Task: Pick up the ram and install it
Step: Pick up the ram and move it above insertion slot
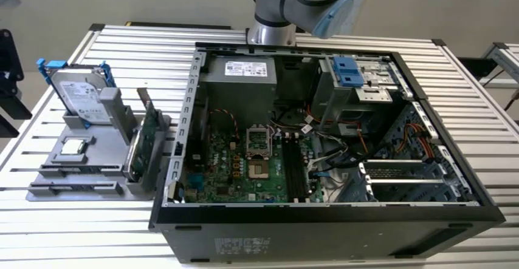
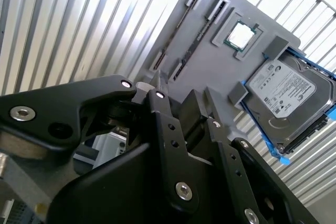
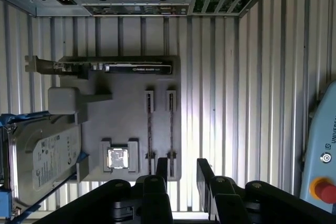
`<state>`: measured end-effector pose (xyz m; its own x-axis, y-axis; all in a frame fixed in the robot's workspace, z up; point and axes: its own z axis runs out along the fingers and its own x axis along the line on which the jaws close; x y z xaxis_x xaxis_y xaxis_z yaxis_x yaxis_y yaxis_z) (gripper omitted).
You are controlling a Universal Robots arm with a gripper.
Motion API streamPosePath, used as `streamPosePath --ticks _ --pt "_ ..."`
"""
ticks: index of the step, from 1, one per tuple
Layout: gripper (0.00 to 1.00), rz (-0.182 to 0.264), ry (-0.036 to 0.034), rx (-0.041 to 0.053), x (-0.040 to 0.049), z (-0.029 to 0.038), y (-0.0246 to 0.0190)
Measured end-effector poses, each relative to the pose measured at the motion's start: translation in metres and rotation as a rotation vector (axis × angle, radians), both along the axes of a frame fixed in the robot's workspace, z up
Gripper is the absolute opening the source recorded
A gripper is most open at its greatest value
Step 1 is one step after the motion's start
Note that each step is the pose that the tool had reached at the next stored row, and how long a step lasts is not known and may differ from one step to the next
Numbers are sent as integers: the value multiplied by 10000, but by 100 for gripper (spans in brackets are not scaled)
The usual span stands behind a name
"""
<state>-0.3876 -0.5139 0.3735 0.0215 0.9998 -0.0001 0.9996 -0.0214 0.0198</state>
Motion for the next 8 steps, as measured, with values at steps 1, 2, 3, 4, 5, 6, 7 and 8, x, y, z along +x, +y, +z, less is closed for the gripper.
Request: streamPosePath --ticks 1,2,3,4,5,6,7,8 --pt "100 0 -1 1 0 -7 2" --pt "100 0 0 0 0 -13 4" --pt "100 0 1 0 1 -20 5" --pt "100 -1 2 -1 0 -25 6" --pt "100 -2 1 -1 0 -31 6" --pt "100 -1 1 -1 0 -36 6" --pt "100 -2 1 0 0 -42 6" --pt "100 -2 1 0 0 -45 6"
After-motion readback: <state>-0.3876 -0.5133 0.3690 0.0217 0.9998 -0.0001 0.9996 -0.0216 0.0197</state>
